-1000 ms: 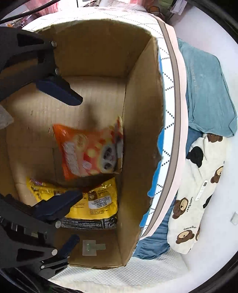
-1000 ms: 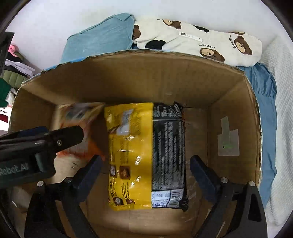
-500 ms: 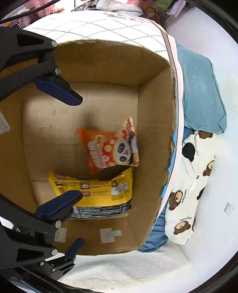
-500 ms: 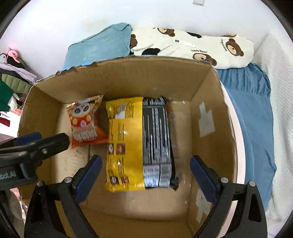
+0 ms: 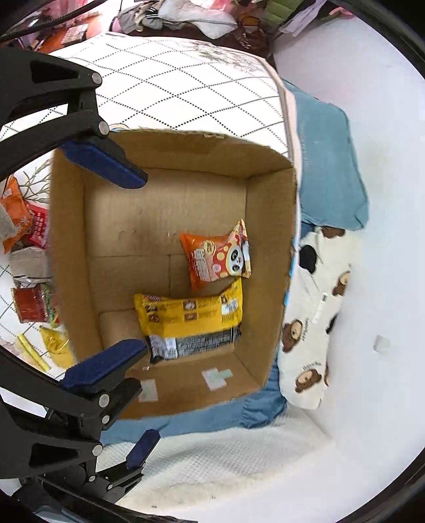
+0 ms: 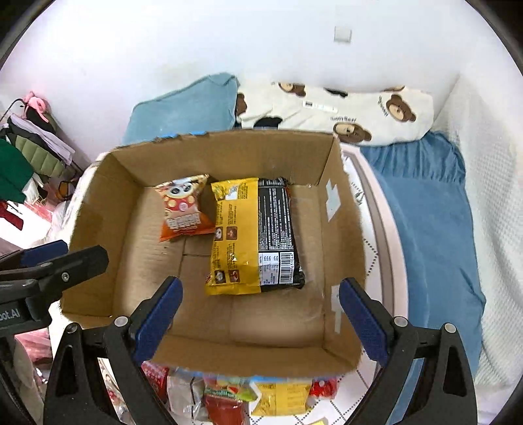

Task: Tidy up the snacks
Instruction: 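Grasp the orange packet with left tool while right tool grasps the brown sauce packet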

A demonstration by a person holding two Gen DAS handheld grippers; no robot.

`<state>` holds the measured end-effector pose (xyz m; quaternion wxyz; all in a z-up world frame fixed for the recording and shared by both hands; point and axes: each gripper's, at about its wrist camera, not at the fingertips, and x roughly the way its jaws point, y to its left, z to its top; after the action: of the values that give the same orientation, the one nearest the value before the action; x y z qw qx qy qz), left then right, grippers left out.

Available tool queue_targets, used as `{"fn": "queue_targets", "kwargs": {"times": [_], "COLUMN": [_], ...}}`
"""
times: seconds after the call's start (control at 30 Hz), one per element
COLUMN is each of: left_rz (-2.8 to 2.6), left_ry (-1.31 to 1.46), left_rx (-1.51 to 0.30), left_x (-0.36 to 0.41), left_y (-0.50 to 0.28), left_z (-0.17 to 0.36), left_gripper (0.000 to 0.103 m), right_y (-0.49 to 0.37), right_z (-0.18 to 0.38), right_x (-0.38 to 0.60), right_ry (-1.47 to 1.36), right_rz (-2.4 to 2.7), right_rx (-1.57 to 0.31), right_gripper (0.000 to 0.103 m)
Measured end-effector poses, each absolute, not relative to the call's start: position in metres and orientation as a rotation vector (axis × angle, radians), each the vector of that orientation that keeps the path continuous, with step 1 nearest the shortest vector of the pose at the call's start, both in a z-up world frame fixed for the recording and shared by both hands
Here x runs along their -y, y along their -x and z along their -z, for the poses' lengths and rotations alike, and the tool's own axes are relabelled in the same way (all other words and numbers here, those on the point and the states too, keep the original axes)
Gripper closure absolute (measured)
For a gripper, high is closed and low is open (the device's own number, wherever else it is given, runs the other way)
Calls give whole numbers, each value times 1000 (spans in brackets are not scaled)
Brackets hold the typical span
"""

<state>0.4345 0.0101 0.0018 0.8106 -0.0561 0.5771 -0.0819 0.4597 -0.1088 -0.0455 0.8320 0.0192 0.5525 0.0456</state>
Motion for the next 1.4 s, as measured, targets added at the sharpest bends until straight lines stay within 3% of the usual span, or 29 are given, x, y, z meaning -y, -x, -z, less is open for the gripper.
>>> {"fn": "queue_targets", "kwargs": {"times": [0.23, 0.43, 0.67, 0.73, 0.8, 0.93, 0.97, 1.1, 1.17, 1.2, 1.4], "left_rz": [211, 225, 214, 207, 203, 201, 205, 191, 178, 171, -11], "left_ry": [124, 69, -132, -216, -277, -388, -421, -534, -443, -394, 138], "left_rx": [-1155, -1172, -1400, -1464, -1520, -1565, -1558, -1501, -1525, -1533, -1661], "left_x": [-13, -18, -26, -25, -26, -21, -19, -9, -14, -18, -80], "left_y": [-383, -331, -274, -264, -258, -258, -259, -265, -271, -275, -279], "left_z": [-32, -17, 92, 128, 158, 194, 199, 204, 202, 201, 206], "left_gripper": [9, 9, 9, 9, 9, 9, 10, 48, 49, 50, 52], "right_y": [-414, -361, -307, -298, -295, -295, -296, -298, -298, -296, -272], "right_z": [11, 25, 130, 160, 181, 204, 208, 217, 217, 217, 219], "right_x": [109, 112, 105, 102, 101, 94, 90, 73, 69, 67, 78], "right_ry": [-100, -178, -137, -159, -178, -200, -181, -92, -51, -24, -30], "right_rz": [-109, -135, -97, -105, -94, -97, -102, -113, -127, -130, -161], "right_rx": [-1102, -1168, -1398, -1443, -1468, -1474, -1474, -1459, -1450, -1445, -1516], "right_gripper": [5, 5, 5, 9, 21, 26, 26, 31, 38, 46, 46]}}
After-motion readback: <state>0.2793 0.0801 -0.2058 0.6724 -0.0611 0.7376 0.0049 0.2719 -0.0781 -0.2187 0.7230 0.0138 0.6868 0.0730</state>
